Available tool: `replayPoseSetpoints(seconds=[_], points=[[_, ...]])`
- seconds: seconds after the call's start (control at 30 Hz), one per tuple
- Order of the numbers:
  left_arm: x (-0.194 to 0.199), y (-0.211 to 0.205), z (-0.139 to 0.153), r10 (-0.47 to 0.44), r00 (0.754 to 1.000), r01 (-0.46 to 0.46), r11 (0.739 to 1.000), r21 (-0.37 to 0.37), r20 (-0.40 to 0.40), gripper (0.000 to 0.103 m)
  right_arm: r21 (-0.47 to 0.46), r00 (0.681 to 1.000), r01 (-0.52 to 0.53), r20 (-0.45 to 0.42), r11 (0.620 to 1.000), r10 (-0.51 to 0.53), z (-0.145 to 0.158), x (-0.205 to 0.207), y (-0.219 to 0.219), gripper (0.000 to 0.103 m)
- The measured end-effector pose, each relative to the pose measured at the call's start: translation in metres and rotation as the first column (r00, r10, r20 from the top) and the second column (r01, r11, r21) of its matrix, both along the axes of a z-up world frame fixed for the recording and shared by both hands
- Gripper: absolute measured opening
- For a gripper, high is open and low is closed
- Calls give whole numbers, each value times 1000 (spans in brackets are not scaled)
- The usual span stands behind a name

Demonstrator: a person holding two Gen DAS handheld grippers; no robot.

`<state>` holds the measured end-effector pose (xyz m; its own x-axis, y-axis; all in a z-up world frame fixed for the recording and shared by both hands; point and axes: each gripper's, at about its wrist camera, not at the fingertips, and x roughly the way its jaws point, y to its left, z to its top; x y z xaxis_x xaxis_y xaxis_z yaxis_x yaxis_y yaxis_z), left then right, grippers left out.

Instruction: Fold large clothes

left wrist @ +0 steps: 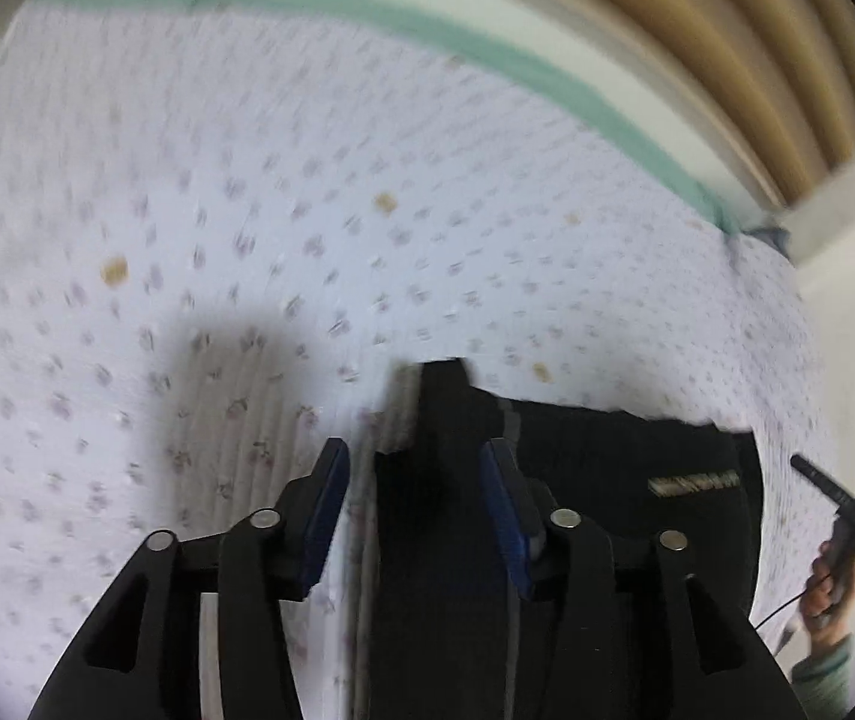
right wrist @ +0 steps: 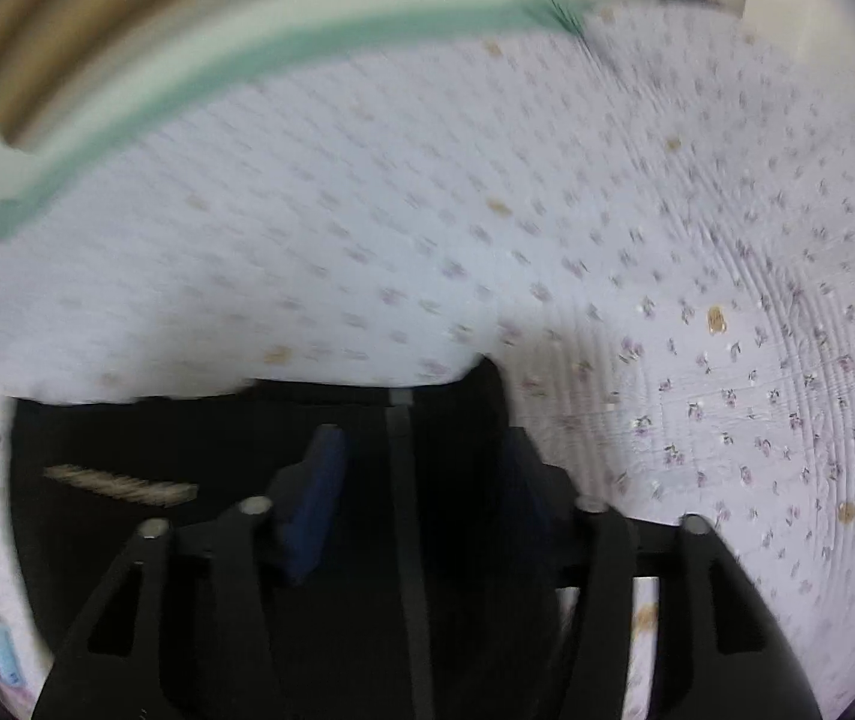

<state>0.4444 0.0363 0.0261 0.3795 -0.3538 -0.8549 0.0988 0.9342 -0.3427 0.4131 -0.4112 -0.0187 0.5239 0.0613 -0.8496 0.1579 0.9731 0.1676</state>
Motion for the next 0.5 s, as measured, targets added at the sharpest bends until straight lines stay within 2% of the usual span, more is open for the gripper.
replayPoseSetpoints(seconds=[0.1, 0.23, 0.33, 0.4, 0.43, 0.5], points=[[-37, -46, 28, -139, 988, 142, 989, -45, 62, 55, 3, 995, -100, -13, 995, 100, 14, -24, 48, 67], [-77, -117, 17, -297, 954, 299, 947, -119, 40, 57, 21, 976, -195, -91, 981, 196, -9, -48, 105, 67], [-96, -162, -17, -359, 933, 356, 930, -87, -18, 56, -22, 964, -213, -168, 977, 206, -44, -55, 135, 67], [-97, -183, -59, -364, 924, 361, 932, -45, -116, 56, -54, 964, -209, -182, 976, 196, -64, -56, 144, 66], [-97, -186, -77, -355, 924, 358, 934, -2, -145, 53, -65, 963, -204, -191, 977, 188, -74, -54, 145, 66], [-95, -188, -102, -341, 926, 347, 938, 13, -160, 55, -58, 963, -186, -211, 981, 170, -90, -53, 145, 66]])
